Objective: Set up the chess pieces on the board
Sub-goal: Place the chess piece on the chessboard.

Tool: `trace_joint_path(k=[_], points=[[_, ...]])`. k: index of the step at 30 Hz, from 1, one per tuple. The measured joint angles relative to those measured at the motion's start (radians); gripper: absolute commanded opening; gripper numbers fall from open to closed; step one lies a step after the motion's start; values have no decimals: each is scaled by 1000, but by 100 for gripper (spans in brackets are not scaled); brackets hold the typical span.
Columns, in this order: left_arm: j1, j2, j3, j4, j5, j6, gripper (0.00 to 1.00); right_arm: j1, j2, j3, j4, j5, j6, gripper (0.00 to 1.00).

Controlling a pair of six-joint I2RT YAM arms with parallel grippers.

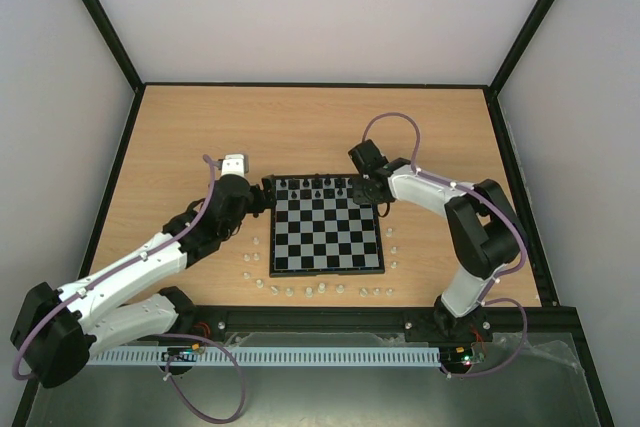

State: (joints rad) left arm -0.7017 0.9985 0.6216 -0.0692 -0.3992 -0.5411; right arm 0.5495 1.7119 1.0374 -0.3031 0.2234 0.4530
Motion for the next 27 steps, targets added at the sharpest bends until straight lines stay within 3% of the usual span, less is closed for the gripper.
trace_joint_path(k=[27], points=[[6,2,0,0,6,0,99,0,18,16,48,7,0,7]])
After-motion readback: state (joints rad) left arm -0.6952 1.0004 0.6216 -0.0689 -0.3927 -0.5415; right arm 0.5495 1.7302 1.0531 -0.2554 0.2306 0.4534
